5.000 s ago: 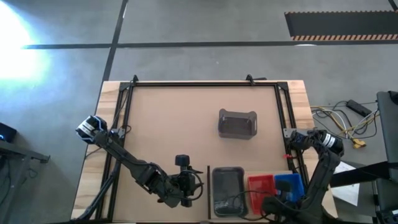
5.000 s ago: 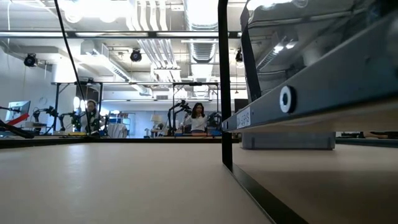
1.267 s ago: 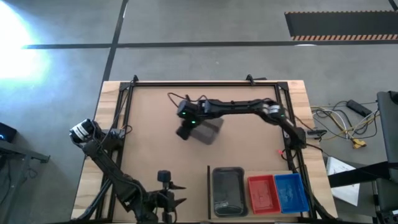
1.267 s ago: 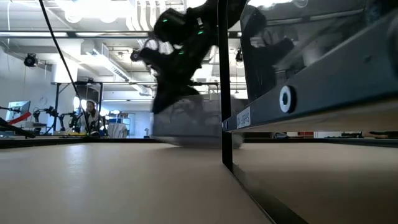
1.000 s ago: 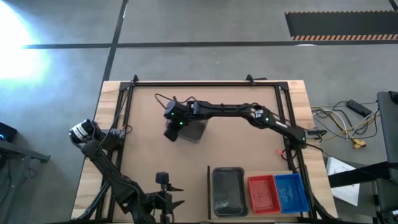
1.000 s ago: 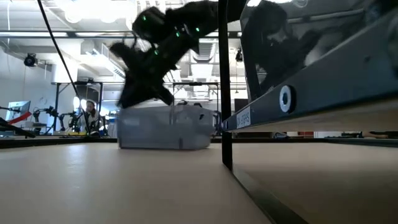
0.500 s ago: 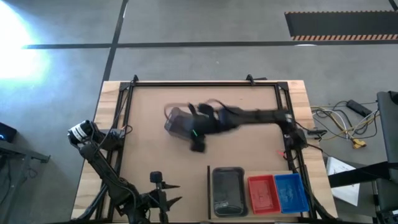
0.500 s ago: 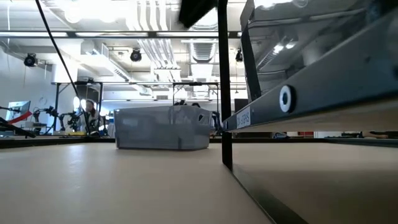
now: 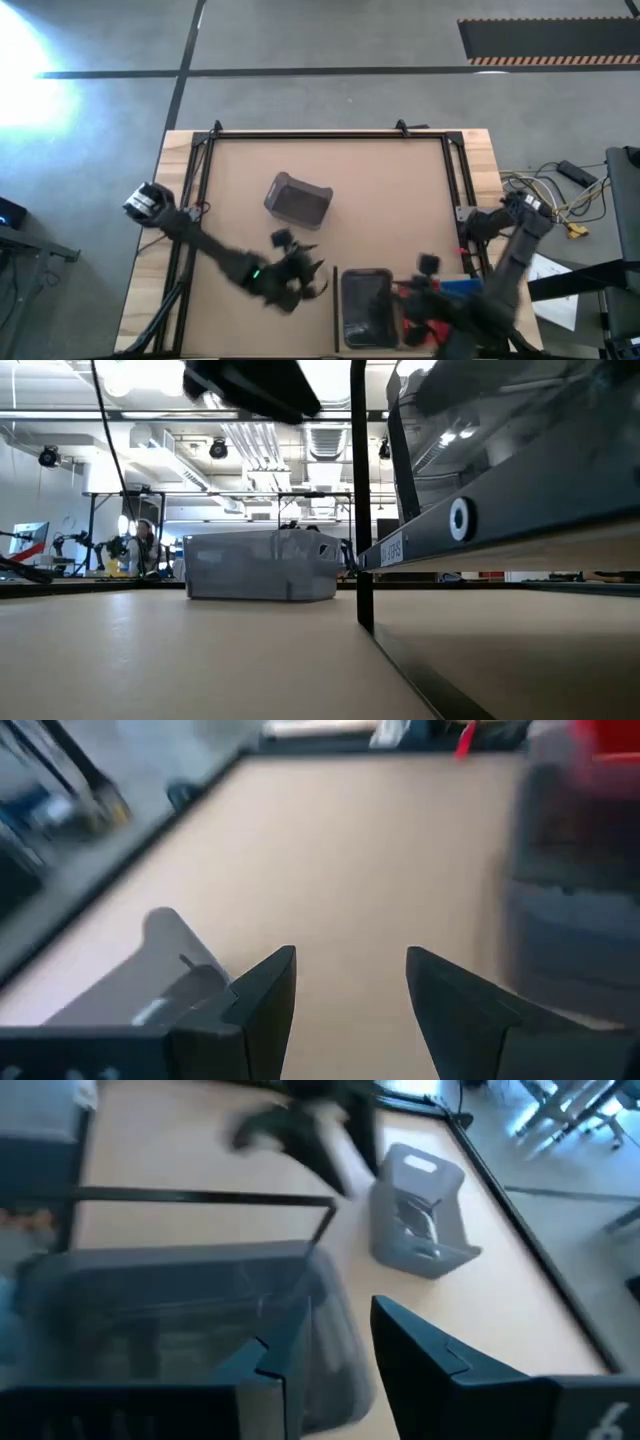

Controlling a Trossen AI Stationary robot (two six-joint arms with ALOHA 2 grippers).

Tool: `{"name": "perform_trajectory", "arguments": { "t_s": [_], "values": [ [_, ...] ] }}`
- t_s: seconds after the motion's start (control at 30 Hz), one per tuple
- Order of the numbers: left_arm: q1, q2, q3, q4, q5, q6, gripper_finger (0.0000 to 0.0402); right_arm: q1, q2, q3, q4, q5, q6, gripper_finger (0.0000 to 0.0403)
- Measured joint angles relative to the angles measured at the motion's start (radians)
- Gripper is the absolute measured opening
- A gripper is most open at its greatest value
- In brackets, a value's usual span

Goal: Stack baskets on shelf by color
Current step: Stack the black bin on top of the black bin on the shelf

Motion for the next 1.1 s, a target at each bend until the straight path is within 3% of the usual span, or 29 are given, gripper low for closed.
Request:
{"name": "perform_trajectory", "arguments": {
  "t_s": [0.23, 0.43, 0.57, 0.73, 0.93, 1.1],
  "values": [
    [0.319, 0.000, 0.027, 0.000, 0.357, 0.112, 0.0179, 0.235, -0.027, -0.119, 0.002, 0.181, 0.305, 0.0078],
    [0.548, 0.014, 0.004, 0.000, 0.619, 0.105, 0.0222, 0.322, -0.008, -0.147, 0.003, 0.280, 0.391, 0.0059],
    [0.610, 0.043, -0.006, 0.000, 0.642, 0.084, 0.0242, 0.330, 0.010, -0.147, 0.010, 0.279, 0.394, 0.0053],
    [0.606, 0.084, -0.007, -0.001, 0.656, 0.087, 0.0231, 0.329, 0.028, -0.148, 0.013, 0.278, 0.396, 0.0052],
    [0.594, 0.119, -0.001, 0.005, 0.705, 0.085, 0.0164, 0.329, 0.032, -0.148, 0.047, 0.278, 0.395, 0.0052],
    [0.567, 0.116, 0.019, -0.080, 0.711, 0.106, 0.0082, 0.329, 0.032, -0.148, 0.124, 0.273, 0.350, 0.0052]
  ]
}}
